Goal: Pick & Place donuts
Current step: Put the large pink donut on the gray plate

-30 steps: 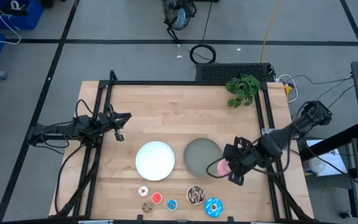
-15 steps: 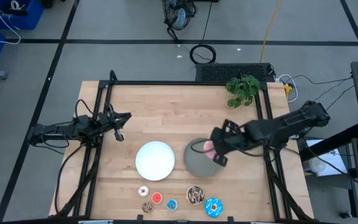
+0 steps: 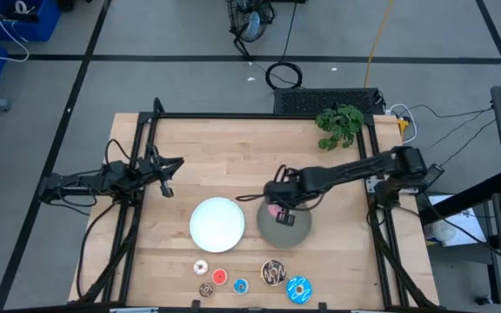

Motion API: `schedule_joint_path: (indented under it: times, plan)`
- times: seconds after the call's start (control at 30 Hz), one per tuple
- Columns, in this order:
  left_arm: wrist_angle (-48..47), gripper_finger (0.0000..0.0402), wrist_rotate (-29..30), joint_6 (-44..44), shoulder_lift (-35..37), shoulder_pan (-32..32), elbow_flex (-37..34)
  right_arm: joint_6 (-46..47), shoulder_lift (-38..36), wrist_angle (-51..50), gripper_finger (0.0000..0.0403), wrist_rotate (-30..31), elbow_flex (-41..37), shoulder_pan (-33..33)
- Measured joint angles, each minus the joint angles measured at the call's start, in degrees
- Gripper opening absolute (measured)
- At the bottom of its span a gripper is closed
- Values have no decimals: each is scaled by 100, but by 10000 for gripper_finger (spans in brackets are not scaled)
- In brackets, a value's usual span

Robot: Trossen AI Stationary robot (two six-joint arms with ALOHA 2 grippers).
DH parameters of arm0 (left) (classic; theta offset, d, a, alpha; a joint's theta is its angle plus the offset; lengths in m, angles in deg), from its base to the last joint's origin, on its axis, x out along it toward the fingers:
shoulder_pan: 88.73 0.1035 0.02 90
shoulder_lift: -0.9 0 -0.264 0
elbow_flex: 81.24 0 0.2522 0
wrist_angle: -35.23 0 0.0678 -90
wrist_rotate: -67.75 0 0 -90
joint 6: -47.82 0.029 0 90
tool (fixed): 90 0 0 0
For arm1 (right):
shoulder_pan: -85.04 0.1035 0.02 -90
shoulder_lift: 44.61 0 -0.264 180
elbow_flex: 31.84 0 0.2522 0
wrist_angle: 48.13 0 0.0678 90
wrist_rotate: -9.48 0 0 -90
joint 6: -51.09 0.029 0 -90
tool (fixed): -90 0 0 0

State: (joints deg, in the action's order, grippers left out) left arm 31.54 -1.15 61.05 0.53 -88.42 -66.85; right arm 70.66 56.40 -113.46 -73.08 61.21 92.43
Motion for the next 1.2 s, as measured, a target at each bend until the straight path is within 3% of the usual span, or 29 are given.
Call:
schedule_joint_path:
  times: [0.23, 0.43, 0.8, 0.97, 1.07, 1.2]
  plan:
    - [0, 42, 1, 2, 0, -2, -1, -441, 335, 411, 8, -40, -273, -182]
    - [0, 42, 1, 13, 1, -1, -1, -463, 328, 927, 8, -742, -678, -333]
    - [0, 42, 1, 55, -1, -1, -1, -389, 324, 1108, 8, 252, -1032, -364]
    - [0, 42, 1, 57, 0, -1, -1, -640, 324, 1121, 9, -126, -1032, -358]
    - [0, 42, 1, 55, 0, 0, -1, -510, 324, 1111, 29, -159, -1032, -346]
    - [-2, 42, 3, 55, -1, 0, -1, -288, 324, 1108, 93, -133, -1032, -357]
